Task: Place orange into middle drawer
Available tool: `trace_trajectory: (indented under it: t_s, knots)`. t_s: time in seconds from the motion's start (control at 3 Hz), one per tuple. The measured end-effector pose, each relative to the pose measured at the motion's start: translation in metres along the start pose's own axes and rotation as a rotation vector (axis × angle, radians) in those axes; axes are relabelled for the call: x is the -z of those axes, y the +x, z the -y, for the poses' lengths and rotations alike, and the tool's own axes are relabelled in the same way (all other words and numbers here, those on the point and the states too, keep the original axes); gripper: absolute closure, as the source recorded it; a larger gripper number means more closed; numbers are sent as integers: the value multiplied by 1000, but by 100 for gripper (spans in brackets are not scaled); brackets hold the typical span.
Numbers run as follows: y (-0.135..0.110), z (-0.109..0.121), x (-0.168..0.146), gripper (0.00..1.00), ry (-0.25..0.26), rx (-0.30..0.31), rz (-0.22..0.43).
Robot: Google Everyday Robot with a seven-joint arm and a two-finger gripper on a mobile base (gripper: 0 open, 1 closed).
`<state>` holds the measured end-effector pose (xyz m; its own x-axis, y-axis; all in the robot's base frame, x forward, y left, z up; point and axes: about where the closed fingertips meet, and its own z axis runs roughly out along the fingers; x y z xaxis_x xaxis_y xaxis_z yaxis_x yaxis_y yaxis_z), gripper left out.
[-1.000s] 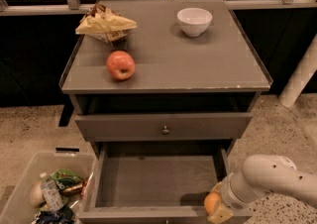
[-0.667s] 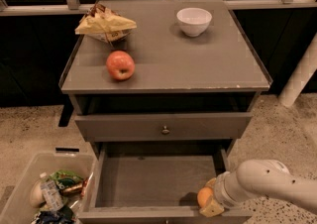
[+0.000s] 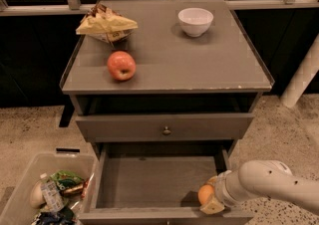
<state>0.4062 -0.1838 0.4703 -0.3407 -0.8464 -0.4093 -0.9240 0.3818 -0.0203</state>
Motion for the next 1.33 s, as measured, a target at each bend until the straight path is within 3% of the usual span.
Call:
trace_trajectory:
  t_s: [0.33, 0.67, 1.0, 1.33]
  knots:
    - [-4, 16, -19, 100, 16, -14, 5]
    - [-12, 46, -86, 100, 41, -88, -7]
    - [-14, 47, -89, 100, 40, -91, -8]
    - [-14, 47, -89, 81, 40, -91, -8]
